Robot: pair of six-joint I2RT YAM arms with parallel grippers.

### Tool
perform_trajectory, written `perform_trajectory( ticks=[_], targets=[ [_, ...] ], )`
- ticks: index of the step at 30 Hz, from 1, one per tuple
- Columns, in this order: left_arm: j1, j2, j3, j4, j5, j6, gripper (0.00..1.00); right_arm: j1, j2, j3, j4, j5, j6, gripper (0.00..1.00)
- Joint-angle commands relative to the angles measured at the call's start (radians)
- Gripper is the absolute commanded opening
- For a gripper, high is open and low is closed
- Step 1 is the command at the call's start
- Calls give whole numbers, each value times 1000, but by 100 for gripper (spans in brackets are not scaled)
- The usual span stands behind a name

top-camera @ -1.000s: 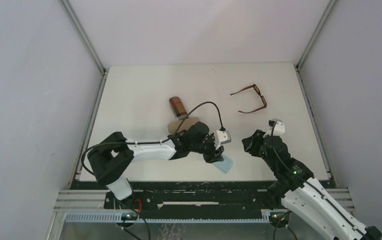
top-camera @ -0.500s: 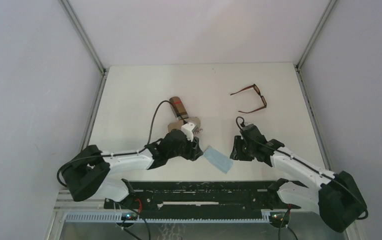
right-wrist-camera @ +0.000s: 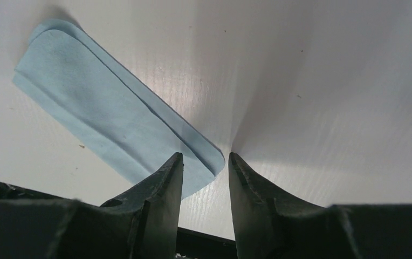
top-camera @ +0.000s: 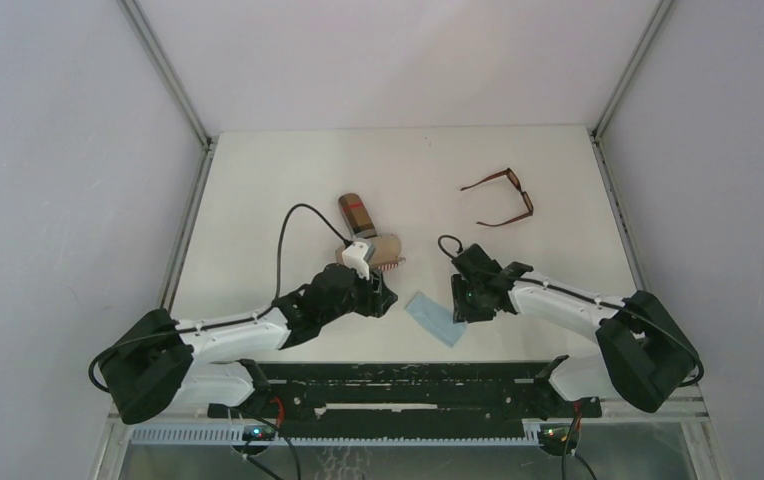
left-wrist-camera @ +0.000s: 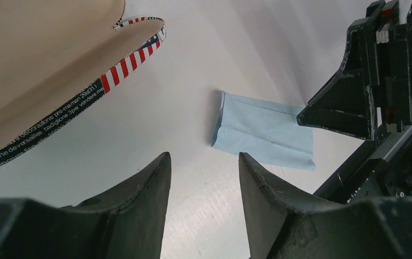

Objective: Organize the sunglasses
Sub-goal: Adjust the glasses cleaning cloth at the center of the board.

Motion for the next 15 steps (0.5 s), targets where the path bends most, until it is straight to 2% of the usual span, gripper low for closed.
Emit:
perform_trajectory(
  ticks=[1, 5, 12, 15],
  targets=[
    [5, -28, 0, 26, -19, 6, 53, 37, 38, 55, -49, 73, -14, 37],
    [5, -33, -4, 26, -16, 5, 53, 63, 80, 68, -65, 70, -16, 34],
    [6, -51, -3, 9, -17, 13, 52, 80, 87, 83, -61, 48, -2, 0],
    [6, -57, -6, 1, -22, 12, 52, 90, 42, 94, -70, 75, 5, 0]
  ],
)
